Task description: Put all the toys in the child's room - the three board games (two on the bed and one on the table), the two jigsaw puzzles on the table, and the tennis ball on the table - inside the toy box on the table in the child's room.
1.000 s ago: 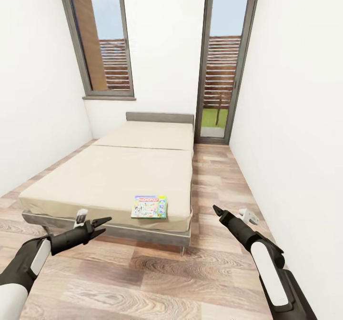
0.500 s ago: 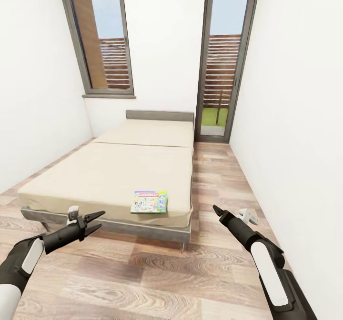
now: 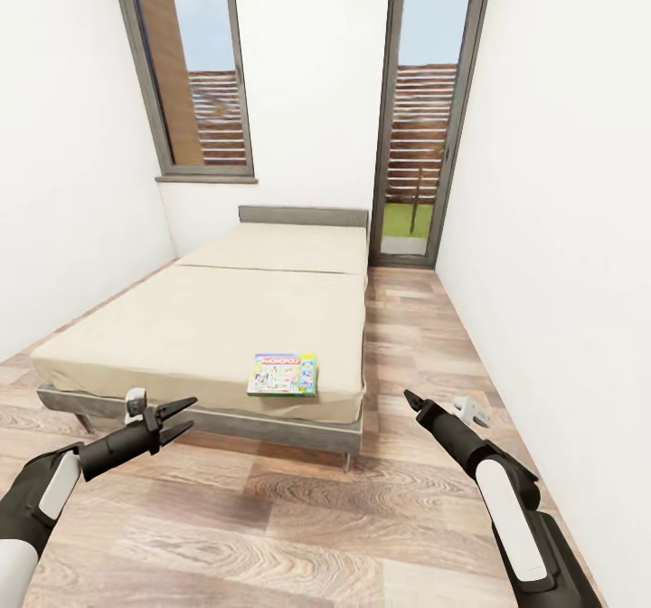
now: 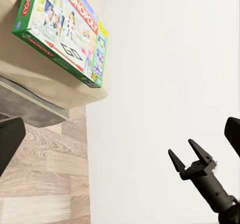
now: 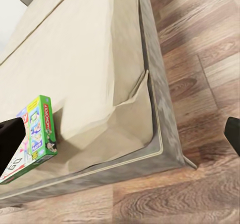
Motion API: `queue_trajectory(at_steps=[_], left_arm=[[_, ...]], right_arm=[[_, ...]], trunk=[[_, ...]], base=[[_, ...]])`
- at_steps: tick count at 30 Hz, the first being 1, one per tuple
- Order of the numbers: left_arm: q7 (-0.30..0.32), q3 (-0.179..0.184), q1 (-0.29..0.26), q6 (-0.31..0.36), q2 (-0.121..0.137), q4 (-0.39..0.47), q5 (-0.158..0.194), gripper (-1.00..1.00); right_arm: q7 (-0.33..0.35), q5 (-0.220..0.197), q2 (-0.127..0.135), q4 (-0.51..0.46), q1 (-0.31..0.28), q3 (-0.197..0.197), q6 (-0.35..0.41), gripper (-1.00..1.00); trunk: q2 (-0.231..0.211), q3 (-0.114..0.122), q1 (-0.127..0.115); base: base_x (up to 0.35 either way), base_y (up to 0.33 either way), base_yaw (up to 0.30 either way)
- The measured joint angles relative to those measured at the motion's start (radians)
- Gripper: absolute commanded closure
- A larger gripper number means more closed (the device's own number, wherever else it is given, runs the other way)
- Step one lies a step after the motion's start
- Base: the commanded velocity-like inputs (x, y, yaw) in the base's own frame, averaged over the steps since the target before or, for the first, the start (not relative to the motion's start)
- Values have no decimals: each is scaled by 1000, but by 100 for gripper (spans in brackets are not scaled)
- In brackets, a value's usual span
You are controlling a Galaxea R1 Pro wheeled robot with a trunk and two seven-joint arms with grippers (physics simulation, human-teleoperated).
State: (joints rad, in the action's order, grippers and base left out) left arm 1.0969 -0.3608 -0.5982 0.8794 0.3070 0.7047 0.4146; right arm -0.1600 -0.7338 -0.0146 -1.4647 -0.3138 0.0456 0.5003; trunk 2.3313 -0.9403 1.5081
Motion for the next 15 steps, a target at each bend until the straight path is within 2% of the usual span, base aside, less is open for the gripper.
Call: queue_trajectory(at_steps=[6,15], left_arm=[[71,-1,-4,4,0,2,-1,-100],[93,-3,-7,6,1,3,-1,-100]], right_arm=[[-1,4,-1,-1,0,-1,-1,-100],[0,5,-2,-2,0,-2,-2,-100]], trunk=[[42,-19,23],[105,-47,58]], base=[[0,0,0],[0,0,0]])
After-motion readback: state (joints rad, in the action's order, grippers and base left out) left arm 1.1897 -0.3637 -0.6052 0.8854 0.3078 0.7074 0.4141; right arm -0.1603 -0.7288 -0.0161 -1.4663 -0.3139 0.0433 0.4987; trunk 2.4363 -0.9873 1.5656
